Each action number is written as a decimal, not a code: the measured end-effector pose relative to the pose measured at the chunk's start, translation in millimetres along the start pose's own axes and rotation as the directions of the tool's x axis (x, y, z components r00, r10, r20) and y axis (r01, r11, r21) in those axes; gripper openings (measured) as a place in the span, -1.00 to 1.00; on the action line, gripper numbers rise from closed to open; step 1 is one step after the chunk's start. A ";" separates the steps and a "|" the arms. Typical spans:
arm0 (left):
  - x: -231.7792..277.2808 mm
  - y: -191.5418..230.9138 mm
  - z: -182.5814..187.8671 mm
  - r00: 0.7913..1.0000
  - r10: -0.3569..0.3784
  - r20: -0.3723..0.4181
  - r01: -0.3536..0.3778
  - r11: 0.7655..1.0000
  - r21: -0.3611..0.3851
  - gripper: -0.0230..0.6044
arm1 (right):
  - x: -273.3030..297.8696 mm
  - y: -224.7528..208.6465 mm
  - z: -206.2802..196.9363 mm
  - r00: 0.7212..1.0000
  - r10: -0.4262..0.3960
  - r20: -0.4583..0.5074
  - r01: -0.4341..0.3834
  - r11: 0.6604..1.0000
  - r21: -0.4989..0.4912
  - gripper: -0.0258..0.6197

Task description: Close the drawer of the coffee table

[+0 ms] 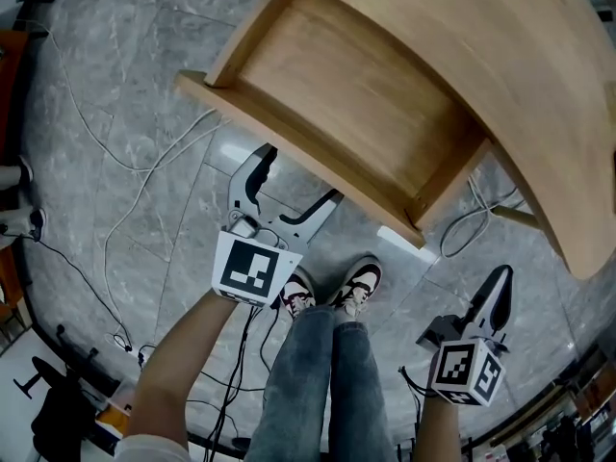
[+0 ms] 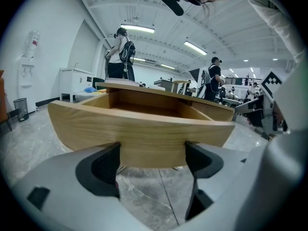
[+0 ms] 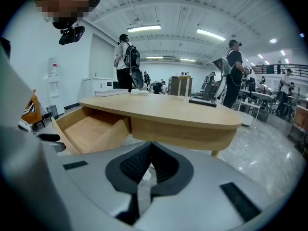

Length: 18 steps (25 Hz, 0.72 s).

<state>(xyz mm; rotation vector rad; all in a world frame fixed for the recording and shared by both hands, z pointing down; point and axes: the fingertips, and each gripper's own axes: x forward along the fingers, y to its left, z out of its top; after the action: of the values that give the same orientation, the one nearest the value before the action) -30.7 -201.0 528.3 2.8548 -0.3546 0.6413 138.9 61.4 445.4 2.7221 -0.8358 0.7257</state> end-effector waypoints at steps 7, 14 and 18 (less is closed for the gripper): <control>11.0 -0.9 0.8 0.999 -0.009 -0.054 0.009 1.000 0.002 0.41 | 4.1 -3.2 -1.3 1.000 -0.002 -0.023 0.003 0.999 0.037 -0.92; 10.5 -0.8 1.5 0.998 -0.003 -0.066 0.003 1.000 0.002 0.42 | 16.3 0.3 4.1 1.000 0.013 -0.017 -0.012 0.999 0.053 -0.92; 8.6 -0.2 5.5 0.999 0.010 -0.042 -0.011 1.000 -0.012 0.42 | 17.3 1.7 0.6 1.000 0.018 -0.019 -0.018 0.999 0.048 -0.92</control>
<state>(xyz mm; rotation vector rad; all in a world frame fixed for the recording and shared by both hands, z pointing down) -21.0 -203.7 527.2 2.8248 -0.3663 0.6967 150.7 51.6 453.8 2.7479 -0.8505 0.7839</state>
